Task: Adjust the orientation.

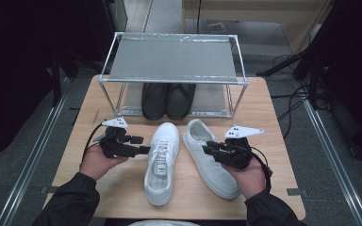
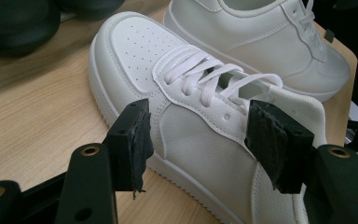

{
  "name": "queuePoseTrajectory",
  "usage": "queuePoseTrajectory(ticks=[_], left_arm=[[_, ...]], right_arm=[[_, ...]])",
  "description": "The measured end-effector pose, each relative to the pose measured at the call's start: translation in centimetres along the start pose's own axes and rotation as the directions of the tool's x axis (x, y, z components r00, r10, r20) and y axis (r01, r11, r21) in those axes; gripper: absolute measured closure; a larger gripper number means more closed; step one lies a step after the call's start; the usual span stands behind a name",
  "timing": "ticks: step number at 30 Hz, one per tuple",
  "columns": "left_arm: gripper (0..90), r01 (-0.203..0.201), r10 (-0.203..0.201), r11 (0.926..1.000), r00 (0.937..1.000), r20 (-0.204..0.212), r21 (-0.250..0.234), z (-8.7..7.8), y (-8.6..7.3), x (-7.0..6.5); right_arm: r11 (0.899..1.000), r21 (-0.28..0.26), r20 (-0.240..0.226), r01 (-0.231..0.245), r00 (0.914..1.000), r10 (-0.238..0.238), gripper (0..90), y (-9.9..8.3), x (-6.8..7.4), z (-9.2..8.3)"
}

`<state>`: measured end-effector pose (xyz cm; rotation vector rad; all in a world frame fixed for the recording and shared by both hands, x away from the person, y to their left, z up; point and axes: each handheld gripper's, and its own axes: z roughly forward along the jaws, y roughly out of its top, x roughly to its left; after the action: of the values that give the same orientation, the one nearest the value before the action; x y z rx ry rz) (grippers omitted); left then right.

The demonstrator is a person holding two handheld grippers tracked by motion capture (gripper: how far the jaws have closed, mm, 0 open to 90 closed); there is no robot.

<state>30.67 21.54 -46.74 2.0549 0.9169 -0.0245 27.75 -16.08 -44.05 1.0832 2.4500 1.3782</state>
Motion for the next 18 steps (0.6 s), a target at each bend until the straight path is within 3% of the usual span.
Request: queuePoseTrajectory(ticks=[3,9,13,18], left_arm=[[40.7,-0.004,0.004,1.0000,1.0000,-0.002,0.001,0.1,0.1,0.0],[40.2,-0.003,0.003,1.0000,1.0000,0.000,0.001,0.3,0.4,0.3],[41.0,-0.005,0.005,1.0000,1.0000,-0.004,0.000,0.4,0.8,0.3],[40.2,-0.008,0.008,0.9998,1.0000,0.004,-0.016,0.5,1.1,0.3]], right_arm=[[0.998,0.060,-0.026,0.010,0.9996,-0.009,90.0,-0.6,0.4,0.7],[0.988,0.152,-0.033,-0.006,0.9994,0.012,90.0,-1.7,0.5,2.3],[0.977,0.212,-0.019,0.013,0.9998,-0.009,90.0,-2.4,0.7,2.9],[0.967,0.253,-0.016,0.008,0.9999,-0.005,90.0,-3.3,1.3,3.6]])
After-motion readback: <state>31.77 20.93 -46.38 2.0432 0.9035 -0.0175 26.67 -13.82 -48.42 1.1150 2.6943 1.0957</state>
